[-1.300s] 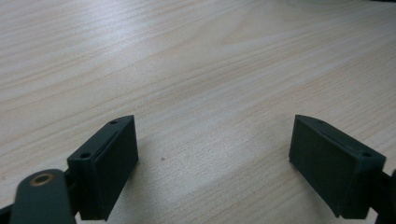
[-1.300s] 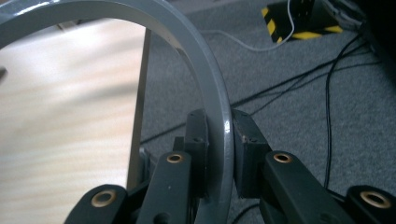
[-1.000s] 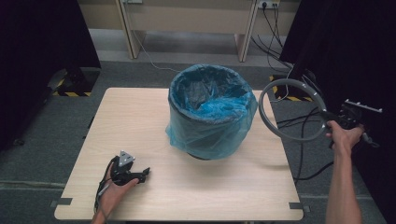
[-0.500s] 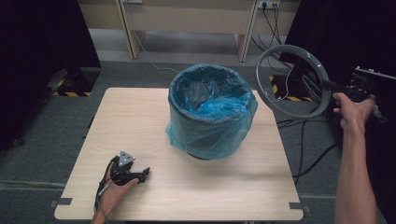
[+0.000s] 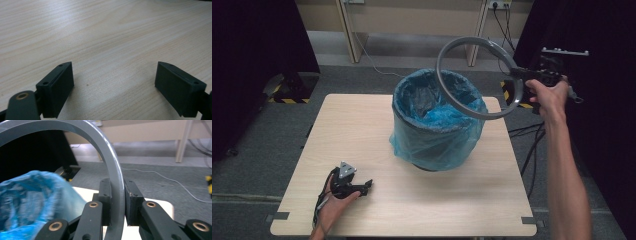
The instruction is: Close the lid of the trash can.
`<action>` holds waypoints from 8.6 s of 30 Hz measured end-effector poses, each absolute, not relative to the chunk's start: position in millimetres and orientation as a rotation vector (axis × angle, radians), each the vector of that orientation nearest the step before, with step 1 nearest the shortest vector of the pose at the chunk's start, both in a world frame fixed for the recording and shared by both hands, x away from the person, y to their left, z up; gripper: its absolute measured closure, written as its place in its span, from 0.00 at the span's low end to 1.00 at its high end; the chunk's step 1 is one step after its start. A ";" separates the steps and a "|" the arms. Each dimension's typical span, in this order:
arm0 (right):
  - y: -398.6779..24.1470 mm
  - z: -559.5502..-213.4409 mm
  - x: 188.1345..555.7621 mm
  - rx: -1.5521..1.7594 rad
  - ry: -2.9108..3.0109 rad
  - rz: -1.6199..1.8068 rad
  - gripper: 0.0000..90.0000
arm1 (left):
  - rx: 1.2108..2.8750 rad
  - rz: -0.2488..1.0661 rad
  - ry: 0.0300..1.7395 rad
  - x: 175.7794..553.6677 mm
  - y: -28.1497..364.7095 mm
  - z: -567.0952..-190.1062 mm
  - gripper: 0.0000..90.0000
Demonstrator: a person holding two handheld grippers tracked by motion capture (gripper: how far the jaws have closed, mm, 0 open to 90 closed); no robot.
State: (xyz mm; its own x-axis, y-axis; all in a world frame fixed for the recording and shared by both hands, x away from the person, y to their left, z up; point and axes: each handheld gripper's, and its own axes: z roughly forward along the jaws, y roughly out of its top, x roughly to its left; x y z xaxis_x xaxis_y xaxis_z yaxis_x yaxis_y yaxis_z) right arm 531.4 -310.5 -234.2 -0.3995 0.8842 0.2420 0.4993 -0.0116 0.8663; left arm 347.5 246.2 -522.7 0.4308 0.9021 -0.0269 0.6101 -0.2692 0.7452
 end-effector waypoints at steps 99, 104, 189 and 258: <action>-241.8 -285.8 535.0 1.208 2.131 1.558 0.44 | 1.580 0.433 1.035 426.3 166.7 -298.8 0.16; -242.0 -280.9 535.1 1.208 2.123 1.552 0.39 | 1.549 0.418 1.018 422.4 169.9 -294.8 0.17; -276.8 -414.6 432.3 1.296 2.014 1.323 0.24 | 1.818 0.412 1.086 353.1 229.3 -483.3 0.16; -255.5 -514.7 362.3 1.288 2.241 0.951 0.17 | 2.024 0.516 1.213 330.2 248.1 -522.8 0.16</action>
